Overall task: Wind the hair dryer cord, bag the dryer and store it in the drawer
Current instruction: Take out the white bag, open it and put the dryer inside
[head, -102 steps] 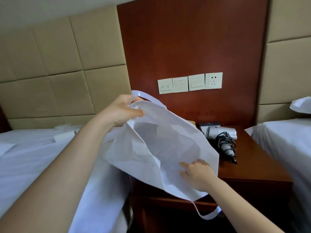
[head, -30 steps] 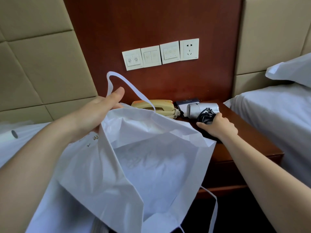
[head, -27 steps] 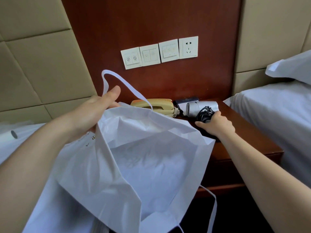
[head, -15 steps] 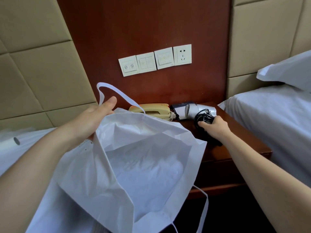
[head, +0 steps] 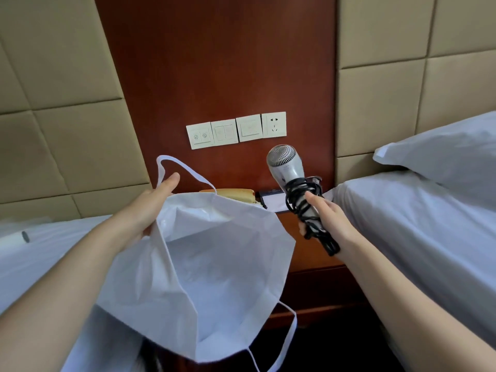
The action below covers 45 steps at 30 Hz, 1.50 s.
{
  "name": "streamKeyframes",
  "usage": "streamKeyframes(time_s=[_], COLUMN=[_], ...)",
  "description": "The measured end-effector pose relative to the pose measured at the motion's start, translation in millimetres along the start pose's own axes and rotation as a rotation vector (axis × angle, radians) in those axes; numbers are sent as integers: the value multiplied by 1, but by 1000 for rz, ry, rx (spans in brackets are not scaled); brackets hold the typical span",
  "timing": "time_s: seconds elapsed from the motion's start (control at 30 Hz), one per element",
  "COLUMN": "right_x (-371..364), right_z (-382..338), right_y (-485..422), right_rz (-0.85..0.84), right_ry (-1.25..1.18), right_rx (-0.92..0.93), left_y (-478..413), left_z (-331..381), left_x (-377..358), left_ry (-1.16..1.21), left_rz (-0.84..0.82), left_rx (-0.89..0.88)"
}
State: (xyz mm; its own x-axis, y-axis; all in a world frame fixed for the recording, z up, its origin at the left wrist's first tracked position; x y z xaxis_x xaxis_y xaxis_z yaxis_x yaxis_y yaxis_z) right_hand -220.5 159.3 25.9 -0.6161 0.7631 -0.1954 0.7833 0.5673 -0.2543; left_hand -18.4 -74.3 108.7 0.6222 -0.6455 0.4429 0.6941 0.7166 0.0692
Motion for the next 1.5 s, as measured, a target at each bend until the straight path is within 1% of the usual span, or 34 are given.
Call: streamKeyframes(time_s=[0.1, 0.17, 0.23, 0.37, 0.47, 0.57, 0.63, 0.77, 0.83, 0.9, 1.0, 1.13, 1.2, 1.27, 1.37, 1.43, 1.5], right_x=[-3, 1, 5, 11, 14, 12, 9, 5, 7, 10, 14, 7, 1, -7, -22, -34, -42], right_z=[-11, -13, -16, -24, -28, -29, -31, -31, -31, -32, -25, -14, -11, -6, 4, 12, 18], right_y=[16, 20, 22, 27, 32, 36, 38, 36, 35, 36, 35, 35, 35, 36, 37, 37, 34], right_rz=[-106, -176, -286, -548, -702, -772, -823, -895, -896, -868, -792, -697, -664, -638, -556, -502, -403], right_ry=[-66, -72, -100, -146, -95, -55, -87, -150, -139, -97, 6, 130, 168, 175, 151, 120, 123], right_rx=[46, 49, 27, 17, 34, 32, 21, -25, -25, -46, -116, -161, -192, -217, -280, -317, -342], left_y=[5, 8, 9, 15, 14, 10, 5, -1, -2, -1, 10, 28, 43, 53, 70, 80, 87], left_z=[11, 16, 21, 29, 29, 27, 26, 29, 32, 35, 45, 56, 64, 72, 85, 90, 93], left_x=[1, 0, -2, -7, -12, -16, -17, -20, -23, -27, -37, -46, -53, -60, -70, -74, -75], left_ry=[118, 145, 170, 158, 115, 95, 97, 110, 81, 53, 12, -125, -176, -199, -206, -207, -185], left_rz=[-19, 0, 19, 20, 25, 46, 71, 61, 53, 8, -81, -207, -240, -277, -351, -391, -455], left_rx=[20, 27, 24, 35, 44, 62, 56, 53, 55, 42, -41, -126, -180, -235, -305, -320, -326])
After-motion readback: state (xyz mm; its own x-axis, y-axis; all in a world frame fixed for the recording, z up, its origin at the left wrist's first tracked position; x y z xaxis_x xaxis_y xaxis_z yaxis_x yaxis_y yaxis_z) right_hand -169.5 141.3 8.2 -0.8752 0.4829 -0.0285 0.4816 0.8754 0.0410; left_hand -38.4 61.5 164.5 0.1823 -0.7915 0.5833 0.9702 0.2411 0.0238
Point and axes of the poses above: each hand's wrist, its own y-axis away from the middle knuckle, its own x-axis out of the back of the hand, z = x × y, the point moved 1 cm from there along -y, towards the middle knuckle, and after that the axes turned 3 degrees about x, right-handed, at the moved point
